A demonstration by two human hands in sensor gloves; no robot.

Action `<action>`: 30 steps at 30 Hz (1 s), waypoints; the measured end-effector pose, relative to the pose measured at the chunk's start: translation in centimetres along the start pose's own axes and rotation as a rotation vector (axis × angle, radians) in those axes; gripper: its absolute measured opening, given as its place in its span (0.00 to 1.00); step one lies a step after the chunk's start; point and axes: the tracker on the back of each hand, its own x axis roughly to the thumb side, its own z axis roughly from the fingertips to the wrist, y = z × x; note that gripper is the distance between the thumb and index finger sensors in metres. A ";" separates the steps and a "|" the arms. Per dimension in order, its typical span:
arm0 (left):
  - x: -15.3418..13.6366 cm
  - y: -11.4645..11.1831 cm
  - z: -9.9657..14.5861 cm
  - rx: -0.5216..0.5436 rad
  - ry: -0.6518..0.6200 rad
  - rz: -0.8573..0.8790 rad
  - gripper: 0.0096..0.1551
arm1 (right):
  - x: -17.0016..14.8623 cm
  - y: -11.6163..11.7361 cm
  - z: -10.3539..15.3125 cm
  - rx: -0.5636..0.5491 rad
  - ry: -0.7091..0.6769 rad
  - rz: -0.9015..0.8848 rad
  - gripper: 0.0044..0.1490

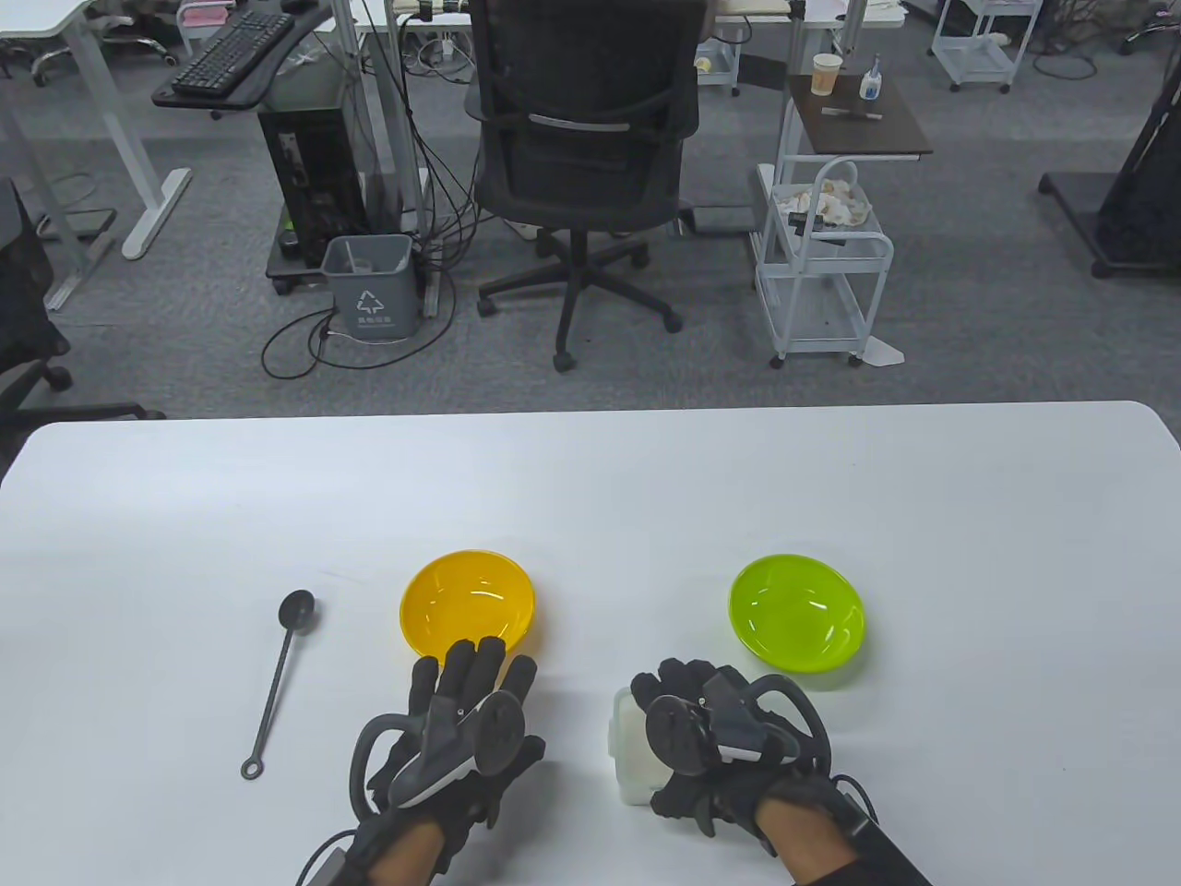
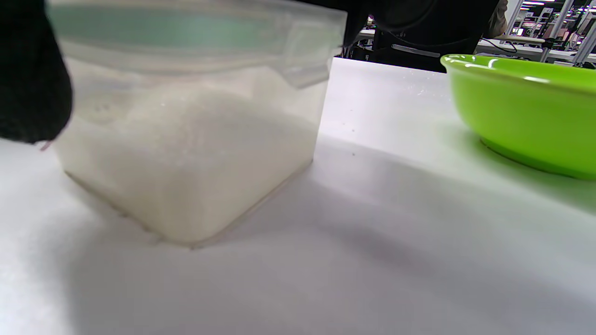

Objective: Scoop white sugar from container into bowls

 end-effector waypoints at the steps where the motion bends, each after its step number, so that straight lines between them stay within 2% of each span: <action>1: 0.1 0.0 0.0 -0.003 -0.002 -0.001 0.50 | 0.0 -0.1 0.1 0.006 0.002 0.001 0.73; 13: 0.9 0.0 0.0 -0.013 -0.021 -0.001 0.50 | 0.0 -0.1 0.4 0.024 0.004 0.003 0.72; 23: 3.0 1.8 0.0 -0.039 -0.062 0.080 0.50 | -1.2 -1.4 1.7 0.003 0.006 -0.172 0.69; 27: 4.4 2.8 -0.8 -0.108 -0.073 0.161 0.51 | -2.6 -2.1 3.1 -0.128 0.125 -0.282 0.61; 30: 5.4 3.0 -1.5 -0.187 -0.068 0.286 0.51 | -3.9 -1.8 3.9 -0.148 0.239 -0.391 0.54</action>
